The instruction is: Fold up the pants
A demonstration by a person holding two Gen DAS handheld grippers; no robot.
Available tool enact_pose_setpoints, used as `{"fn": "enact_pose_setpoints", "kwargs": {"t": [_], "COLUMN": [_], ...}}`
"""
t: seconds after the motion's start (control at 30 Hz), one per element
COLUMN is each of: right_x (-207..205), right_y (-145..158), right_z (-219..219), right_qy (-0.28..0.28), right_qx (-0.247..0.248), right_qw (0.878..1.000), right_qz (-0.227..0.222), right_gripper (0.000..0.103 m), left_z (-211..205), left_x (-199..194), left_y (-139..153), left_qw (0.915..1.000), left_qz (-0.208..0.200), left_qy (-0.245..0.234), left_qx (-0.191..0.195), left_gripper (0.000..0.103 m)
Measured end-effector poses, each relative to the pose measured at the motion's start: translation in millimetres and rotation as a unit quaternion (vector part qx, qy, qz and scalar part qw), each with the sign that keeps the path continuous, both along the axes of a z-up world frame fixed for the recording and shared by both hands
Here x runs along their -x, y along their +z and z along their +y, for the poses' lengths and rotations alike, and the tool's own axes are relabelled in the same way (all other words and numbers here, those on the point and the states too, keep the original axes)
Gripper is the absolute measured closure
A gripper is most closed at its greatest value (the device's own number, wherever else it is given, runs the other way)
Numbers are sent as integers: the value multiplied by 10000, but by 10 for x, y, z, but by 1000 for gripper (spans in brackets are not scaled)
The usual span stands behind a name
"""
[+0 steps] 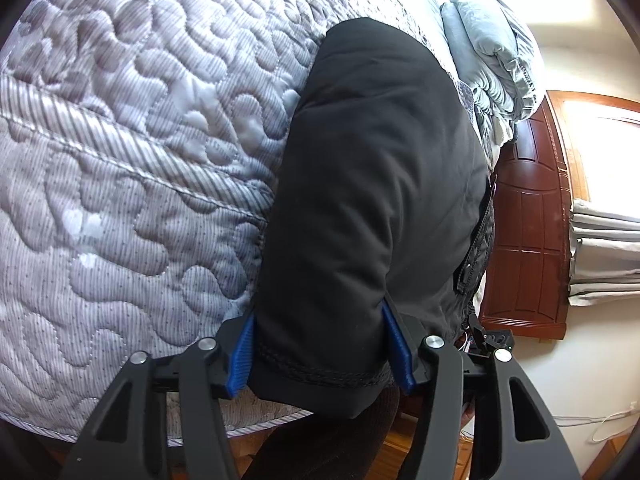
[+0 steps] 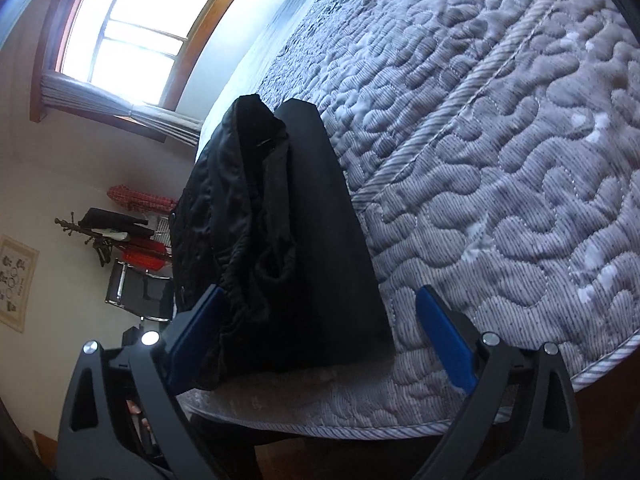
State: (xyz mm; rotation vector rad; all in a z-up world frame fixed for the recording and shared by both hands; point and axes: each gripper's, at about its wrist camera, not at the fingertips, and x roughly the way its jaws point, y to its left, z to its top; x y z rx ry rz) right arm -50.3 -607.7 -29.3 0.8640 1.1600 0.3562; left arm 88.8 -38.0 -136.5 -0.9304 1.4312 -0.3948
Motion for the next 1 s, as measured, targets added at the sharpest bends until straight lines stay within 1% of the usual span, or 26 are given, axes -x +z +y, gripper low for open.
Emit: {"fn": "enact_pose_setpoints", "kwargs": {"t": [0.07, 0.13, 0.27, 0.3, 0.33, 0.37, 0.4, 0.43, 0.47, 0.5, 0.53, 0.63, 0.73, 0.9, 1.0], "right_x": [-10, -27, -79, -86, -101, -112, -133, -127, -117, -104, -95, -73, -65, -41, -73], "right_y": [-27, -31, 2, 12, 18, 29, 40, 55, 73, 103, 134, 251, 380, 617, 742], "right_z": [4, 48, 196, 231, 289, 326, 354, 358, 352, 353, 371, 455, 547, 736, 845], "right_qy": [47, 155, 403, 460, 562, 558, 568, 550, 514, 502, 516, 578, 550, 654, 784], "right_qx": [-128, -182, 77, 107, 87, 231, 309, 331, 299, 270, 297, 552, 596, 718, 816], "right_qw": [9999, 9997, 9991, 9988, 9983, 9981, 9978, 9978, 9980, 9980, 9977, 9958, 9952, 9923, 9897], "right_qz": [31, 24, -66, -115, -159, -140, -156, -188, -209, -267, -328, -453, -545, -767, -878], "right_gripper": [8, 5, 3, 8, 16, 20, 27, 36, 41, 51, 56, 62, 64, 66, 66], "left_z": [6, 6, -49, -73, -89, -107, -119, -137, -146, -158, -170, -201, -134, 2, 94], "left_x": [-8, -17, -39, -50, -55, -64, -72, -75, -76, -79, -80, -90, -78, -80, -47], "left_y": [-23, -42, -43, -40, -35, -30, -26, -16, -11, -1, 12, 42, 34, 61, 71], "left_qw": [10000, 10000, 9999, 9999, 9998, 9998, 9997, 9997, 9997, 9997, 9997, 9996, 9998, 9998, 9996], "left_qz": [32, 66, 46, 39, 37, 38, 37, 39, 34, 17, -8, -44, -77, -170, -225], "left_qy": [-5, -1, -82, -117, -131, -142, -146, -148, -157, -163, -165, -115, -55, 81, 169], "left_qx": [28, 28, -69, -102, -126, -154, -173, -181, -175, -172, -204, -246, -154, -87, -55], "left_gripper": [45, 42, 35, 33, 31, 30, 30, 30, 30, 31, 32, 36, 40, 48, 50]}}
